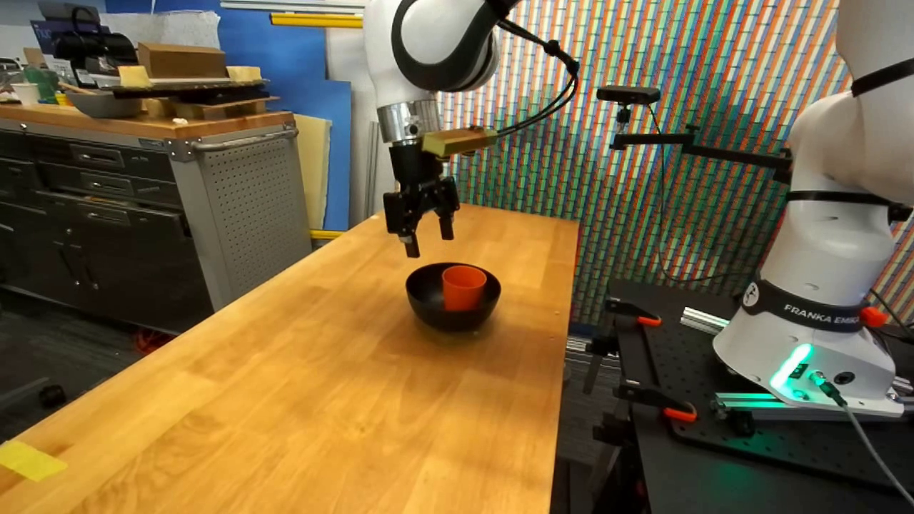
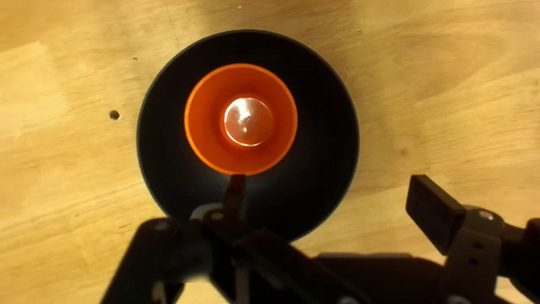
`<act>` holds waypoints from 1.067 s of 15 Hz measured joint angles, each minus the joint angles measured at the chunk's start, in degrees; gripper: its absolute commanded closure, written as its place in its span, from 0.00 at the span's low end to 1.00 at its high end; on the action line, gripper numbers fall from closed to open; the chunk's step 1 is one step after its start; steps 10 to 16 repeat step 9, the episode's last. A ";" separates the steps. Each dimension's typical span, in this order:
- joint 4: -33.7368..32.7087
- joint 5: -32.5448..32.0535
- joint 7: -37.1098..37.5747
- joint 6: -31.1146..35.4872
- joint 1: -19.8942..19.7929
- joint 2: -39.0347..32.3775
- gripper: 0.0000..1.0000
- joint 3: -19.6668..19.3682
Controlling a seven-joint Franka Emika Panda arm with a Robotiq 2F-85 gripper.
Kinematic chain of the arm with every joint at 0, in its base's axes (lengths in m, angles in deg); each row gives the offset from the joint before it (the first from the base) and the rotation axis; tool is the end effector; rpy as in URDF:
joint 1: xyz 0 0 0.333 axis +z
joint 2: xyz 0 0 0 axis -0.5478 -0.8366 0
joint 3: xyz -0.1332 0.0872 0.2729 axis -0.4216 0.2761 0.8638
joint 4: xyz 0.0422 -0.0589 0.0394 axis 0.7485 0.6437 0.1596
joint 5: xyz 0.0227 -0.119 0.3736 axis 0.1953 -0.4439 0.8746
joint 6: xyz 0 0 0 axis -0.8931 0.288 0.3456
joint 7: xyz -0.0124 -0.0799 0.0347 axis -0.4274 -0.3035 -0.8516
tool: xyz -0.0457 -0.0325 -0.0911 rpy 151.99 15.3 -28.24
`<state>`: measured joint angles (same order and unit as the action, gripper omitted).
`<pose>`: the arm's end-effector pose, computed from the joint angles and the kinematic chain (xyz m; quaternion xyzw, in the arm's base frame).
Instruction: Place the orange cup in the black bowl
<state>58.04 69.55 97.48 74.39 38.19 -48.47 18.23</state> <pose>0.5756 0.0517 0.2835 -0.9831 0.1443 0.1122 0.0112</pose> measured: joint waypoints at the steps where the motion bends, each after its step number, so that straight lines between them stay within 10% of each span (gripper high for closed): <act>1: 0.61 0.00 -0.01 -0.35 0.03 1.98 0.00 0.08; 16: 2.31 -0.61 -4.38 -11.56 -1.35 10.07 0.00 0.04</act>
